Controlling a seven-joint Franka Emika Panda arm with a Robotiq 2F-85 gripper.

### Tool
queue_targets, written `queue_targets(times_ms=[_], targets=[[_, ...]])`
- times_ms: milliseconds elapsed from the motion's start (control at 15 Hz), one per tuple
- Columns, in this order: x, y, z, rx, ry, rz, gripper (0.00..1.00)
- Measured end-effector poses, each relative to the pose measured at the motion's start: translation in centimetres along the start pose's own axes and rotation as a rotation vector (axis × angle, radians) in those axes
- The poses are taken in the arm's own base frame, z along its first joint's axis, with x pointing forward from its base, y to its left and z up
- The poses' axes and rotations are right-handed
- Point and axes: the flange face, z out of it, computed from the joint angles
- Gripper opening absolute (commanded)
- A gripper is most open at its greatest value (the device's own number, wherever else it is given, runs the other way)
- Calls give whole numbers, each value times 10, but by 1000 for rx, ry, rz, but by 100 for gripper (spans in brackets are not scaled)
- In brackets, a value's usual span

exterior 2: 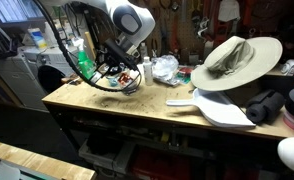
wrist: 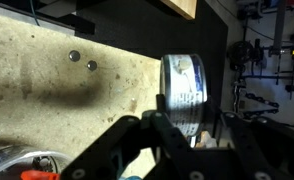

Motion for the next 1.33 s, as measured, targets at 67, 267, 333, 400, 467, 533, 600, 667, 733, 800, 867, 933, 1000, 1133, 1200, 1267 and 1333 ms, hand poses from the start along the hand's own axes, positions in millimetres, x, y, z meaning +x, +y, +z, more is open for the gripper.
queue_targets(times_ms=[67, 267, 333, 400, 467, 533, 600, 667, 733, 800, 867, 933, 1000, 1133, 1200, 1267, 1333], targets=[[0, 1, 0, -1, 2, 0, 14], [-7, 14, 4, 0, 18, -4, 14], [-12, 20, 7, 3, 26, -10, 14], [-18, 28, 11, 6, 35, -16, 14], [-24, 36, 16, 11, 43, -26, 14], [-30, 44, 22, 17, 51, -36, 14], [-35, 51, 30, 26, 57, -50, 14], [-41, 58, 38, 41, 62, -63, 14], [-46, 64, 48, 60, 64, -72, 14], [-51, 68, 58, 87, 72, -79, 14], [-54, 71, 68, 118, 90, -82, 14], [-57, 74, 77, 151, 116, -77, 14], [-60, 76, 85, 184, 147, -71, 14], [-62, 78, 97, 247, 219, -61, 14], [-63, 79, 102, 277, 258, -56, 14], [-63, 80, 105, 303, 298, -51, 14], [-63, 80, 109, 328, 336, -46, 14]])
